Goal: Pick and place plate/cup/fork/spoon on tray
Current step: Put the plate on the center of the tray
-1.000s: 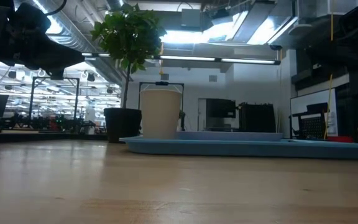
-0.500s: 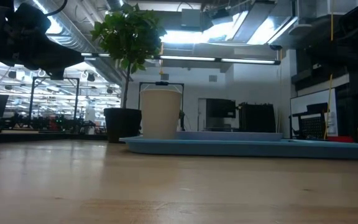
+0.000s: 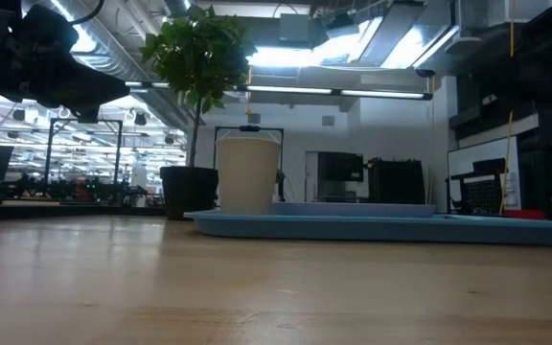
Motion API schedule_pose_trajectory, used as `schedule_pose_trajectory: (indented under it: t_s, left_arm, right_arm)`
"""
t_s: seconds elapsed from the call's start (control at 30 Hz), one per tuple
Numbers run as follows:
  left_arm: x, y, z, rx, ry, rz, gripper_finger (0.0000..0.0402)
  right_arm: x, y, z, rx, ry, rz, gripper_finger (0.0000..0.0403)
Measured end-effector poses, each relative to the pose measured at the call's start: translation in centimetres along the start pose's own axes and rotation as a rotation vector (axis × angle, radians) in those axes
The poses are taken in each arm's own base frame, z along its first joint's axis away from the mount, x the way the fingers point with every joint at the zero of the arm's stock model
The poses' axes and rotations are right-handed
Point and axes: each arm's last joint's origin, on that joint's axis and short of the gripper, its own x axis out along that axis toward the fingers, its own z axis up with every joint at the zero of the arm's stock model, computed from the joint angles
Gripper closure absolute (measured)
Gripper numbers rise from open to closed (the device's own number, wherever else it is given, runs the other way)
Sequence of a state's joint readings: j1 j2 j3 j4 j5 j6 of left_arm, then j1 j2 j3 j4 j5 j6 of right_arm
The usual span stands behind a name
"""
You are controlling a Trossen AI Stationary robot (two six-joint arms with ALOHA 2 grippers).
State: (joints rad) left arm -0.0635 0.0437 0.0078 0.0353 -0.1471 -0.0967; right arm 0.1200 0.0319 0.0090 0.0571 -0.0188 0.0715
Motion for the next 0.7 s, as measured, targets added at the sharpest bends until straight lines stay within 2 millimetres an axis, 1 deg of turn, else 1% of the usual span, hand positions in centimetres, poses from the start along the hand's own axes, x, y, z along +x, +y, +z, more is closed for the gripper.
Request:
schedule_pose_trajectory:
  t_s: [0.2, 0.27, 0.4, 0.57, 0.7]
  left_arm:
    - [0.0, 0.0, 0.0, 0.000, -0.001, 0.000, 0.0347]
    - [0.0, 0.0, 0.0, 0.000, -0.001, 0.000, 0.0347]
    - [0.0, 0.0, 0.0, 0.000, -0.001, 0.000, 0.0347]
    - [0.0, 0.0, 0.0, 0.000, -0.001, 0.000, 0.0347]
    - [0.0, 0.0, 0.0, -0.001, -0.001, 0.000, 0.0347]
  right_arm:
    - [-0.2, 0.1, 1.9, 0.212, -0.193, 0.034, 0.0336]
    - [-0.3, 0.2, 2.5, 0.230, -0.261, 0.049, 0.0336]
    - [-0.3, 0.3, 3.4, 0.201, -0.344, 0.071, 0.0336]
    - [0.5, 0.1, 3.3, 0.182, -0.331, 0.023, 0.0336]
    - [1.8, -0.1, 3.4, 0.154, -0.219, -0.083, 0.0336]
